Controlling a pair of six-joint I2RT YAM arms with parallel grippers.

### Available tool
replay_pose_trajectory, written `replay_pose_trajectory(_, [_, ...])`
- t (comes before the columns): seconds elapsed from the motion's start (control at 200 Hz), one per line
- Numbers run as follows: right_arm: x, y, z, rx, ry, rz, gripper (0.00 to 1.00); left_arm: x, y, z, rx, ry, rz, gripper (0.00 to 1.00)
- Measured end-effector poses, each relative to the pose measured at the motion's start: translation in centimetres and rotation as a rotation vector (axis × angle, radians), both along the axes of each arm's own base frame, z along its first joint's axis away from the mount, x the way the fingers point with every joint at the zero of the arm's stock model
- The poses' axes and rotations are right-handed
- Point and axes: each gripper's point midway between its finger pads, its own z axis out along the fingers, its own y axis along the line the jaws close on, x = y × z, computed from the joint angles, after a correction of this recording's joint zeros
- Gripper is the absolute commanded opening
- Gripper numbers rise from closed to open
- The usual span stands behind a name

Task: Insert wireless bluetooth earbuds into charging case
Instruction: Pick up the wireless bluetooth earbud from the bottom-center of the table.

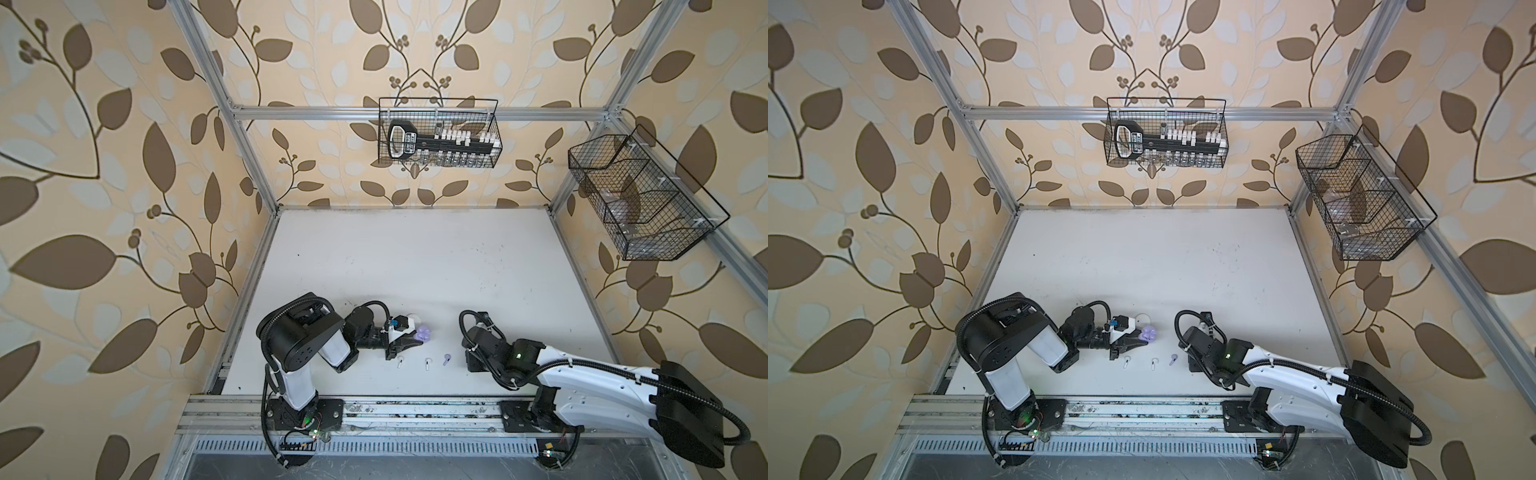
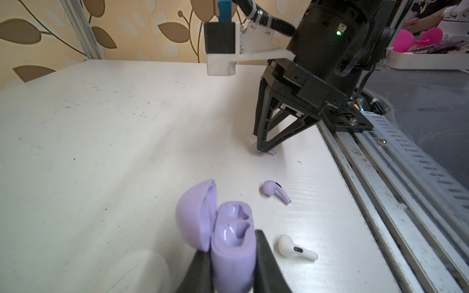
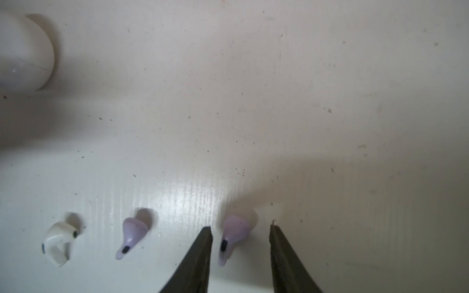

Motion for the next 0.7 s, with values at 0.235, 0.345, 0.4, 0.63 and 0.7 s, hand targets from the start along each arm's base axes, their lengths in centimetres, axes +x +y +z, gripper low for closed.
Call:
replay_pose_trajectory(0.235, [0.24, 0.35, -0.11, 0.018, 0.001, -0.003, 0.33, 0.01, 0.00, 0.01, 0.000, 0.000, 0.000, 0.10])
replay_pose_trajectory(0.345, [0.34, 0.43, -0.11, 0.027, 0.000, -0.006, 0.33, 0.01, 0.00, 0.01, 0.000, 0.000, 0.001, 0.10])
replay_pose_trajectory(0.4, [0.39, 0.44, -0.17, 0.032, 0.002, -0.009, 0.32, 0.01, 0.00, 0.01, 0.000, 0.000, 0.000, 0.11])
replay_pose_trajectory(0.63, [0.50, 0.23, -0.53, 0.030, 0.007, -0.016, 0.30, 0.02, 0.00, 0.01, 0.000, 0.000, 0.001, 0.11])
replay_pose_trajectory(0.7, [0.58, 0.34, -0.53, 0.033, 0.004, -0.015, 0.28, 0.02, 0.00, 0.01, 0.000, 0.000, 0.001, 0.11])
